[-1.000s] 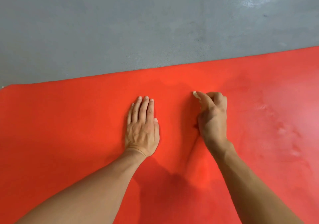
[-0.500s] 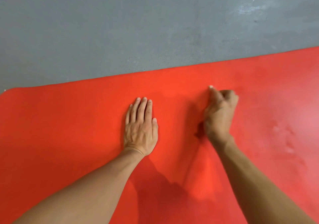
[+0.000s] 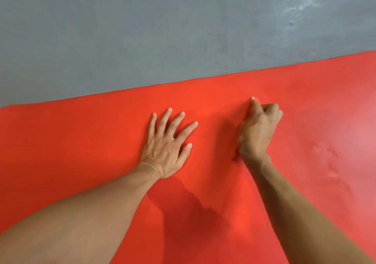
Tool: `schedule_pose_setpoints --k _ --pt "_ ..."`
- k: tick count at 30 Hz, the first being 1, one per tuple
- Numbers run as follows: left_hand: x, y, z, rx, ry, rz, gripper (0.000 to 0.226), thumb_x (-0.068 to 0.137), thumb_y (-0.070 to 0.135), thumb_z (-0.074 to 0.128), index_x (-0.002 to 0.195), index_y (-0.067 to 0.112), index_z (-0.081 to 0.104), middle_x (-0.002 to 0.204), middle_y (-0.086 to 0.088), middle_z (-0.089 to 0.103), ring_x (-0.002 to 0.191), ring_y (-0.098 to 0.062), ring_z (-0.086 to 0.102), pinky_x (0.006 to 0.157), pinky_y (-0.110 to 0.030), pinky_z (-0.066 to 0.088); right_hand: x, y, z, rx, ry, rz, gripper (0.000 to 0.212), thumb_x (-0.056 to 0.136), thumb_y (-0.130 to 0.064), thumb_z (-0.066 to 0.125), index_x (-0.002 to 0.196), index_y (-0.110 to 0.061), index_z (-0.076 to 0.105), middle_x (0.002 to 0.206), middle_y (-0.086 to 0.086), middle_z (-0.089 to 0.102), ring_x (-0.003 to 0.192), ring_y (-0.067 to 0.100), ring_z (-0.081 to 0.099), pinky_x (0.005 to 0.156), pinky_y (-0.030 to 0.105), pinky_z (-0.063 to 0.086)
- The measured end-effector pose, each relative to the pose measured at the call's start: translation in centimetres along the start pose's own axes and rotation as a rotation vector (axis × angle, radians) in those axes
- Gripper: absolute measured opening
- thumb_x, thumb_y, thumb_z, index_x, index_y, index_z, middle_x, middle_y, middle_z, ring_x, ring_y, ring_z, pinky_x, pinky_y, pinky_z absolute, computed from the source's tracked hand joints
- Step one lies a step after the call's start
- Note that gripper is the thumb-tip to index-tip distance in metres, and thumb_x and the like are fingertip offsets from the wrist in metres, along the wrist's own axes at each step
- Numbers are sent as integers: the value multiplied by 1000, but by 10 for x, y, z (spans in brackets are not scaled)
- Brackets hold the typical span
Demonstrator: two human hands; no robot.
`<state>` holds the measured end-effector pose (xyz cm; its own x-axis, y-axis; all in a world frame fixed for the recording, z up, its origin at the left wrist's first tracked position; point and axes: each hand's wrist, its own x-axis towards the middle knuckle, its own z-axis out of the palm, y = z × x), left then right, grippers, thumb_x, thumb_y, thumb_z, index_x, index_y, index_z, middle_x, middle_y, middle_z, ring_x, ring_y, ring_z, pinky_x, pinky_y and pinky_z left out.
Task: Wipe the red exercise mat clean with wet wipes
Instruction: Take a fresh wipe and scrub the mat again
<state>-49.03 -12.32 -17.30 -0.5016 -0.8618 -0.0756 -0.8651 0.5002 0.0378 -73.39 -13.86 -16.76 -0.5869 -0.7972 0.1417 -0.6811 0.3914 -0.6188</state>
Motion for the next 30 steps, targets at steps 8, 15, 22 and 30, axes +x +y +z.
schedule_pose_setpoints --k 8,15,22,30 --pt "2 -3 -1 -26 5 26 62 100 49 43 161 37 37 168 -8 32 159 -41 14 120 -71 16 23 25 -14 -90 -152 -395 36 99 -7 56 133 -12 67 105 14 55 101 32 48 89 37 43" --pt "3 -3 -3 -39 -2 25 62 98 48 44 159 36 40 167 -9 33 158 -41 16 120 -72 18 -27 -41 23 169 -243 -241 23 100 -28 51 114 -23 69 103 6 50 96 20 43 88 42 45" --pt "4 -5 -4 -54 3 34 63 99 46 44 161 36 37 168 -9 31 159 -42 14 120 -72 17 48 19 -14 -142 -91 -172 23 100 -32 56 113 -22 72 96 9 53 91 36 56 86 23 45" --pt "3 -3 -3 -45 7 23 62 99 45 45 160 37 38 167 -9 33 159 -42 15 121 -71 17 -24 -36 10 61 -322 -467 32 103 -26 45 117 -8 68 101 3 52 96 21 50 88 33 45"
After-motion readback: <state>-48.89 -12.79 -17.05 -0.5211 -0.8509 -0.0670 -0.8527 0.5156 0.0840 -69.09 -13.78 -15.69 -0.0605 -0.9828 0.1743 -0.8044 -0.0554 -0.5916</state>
